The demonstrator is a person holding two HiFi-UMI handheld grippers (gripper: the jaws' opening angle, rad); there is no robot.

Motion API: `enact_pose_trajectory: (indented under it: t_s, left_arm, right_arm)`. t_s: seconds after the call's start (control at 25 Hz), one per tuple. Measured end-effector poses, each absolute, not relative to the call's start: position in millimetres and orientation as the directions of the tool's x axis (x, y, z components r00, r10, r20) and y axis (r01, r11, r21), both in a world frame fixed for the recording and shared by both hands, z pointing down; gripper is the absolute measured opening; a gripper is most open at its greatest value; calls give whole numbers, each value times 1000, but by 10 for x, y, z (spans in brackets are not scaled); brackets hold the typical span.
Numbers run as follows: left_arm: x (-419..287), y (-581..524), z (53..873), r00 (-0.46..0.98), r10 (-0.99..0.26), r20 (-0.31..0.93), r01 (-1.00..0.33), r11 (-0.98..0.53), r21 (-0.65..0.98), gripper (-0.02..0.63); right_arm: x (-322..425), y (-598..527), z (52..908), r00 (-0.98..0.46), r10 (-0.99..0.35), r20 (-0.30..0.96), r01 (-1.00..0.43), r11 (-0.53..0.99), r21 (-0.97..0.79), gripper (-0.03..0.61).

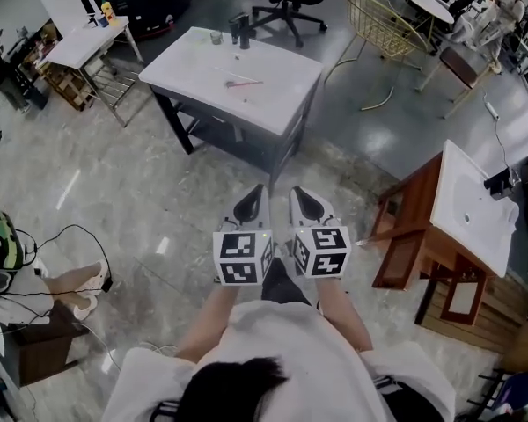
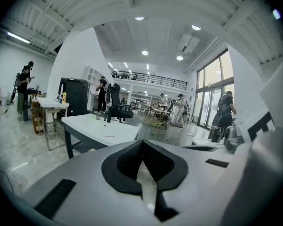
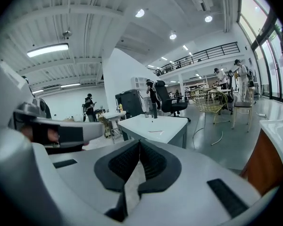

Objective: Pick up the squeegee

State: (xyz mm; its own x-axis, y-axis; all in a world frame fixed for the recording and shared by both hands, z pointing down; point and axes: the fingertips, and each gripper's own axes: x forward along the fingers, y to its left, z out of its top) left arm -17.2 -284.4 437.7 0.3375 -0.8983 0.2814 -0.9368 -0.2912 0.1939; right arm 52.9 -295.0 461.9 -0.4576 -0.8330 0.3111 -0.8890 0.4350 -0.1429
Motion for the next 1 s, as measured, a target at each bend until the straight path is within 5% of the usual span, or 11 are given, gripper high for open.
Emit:
enact_pose_trajectory:
  t_s: [1.0]
  left_arm:
    - [138, -4562, 4640, 296, -891, 344, -947, -225, 230, 23]
  right_arm:
    - [643, -4747, 4720, -575, -750, 327, -817, 547, -181, 28]
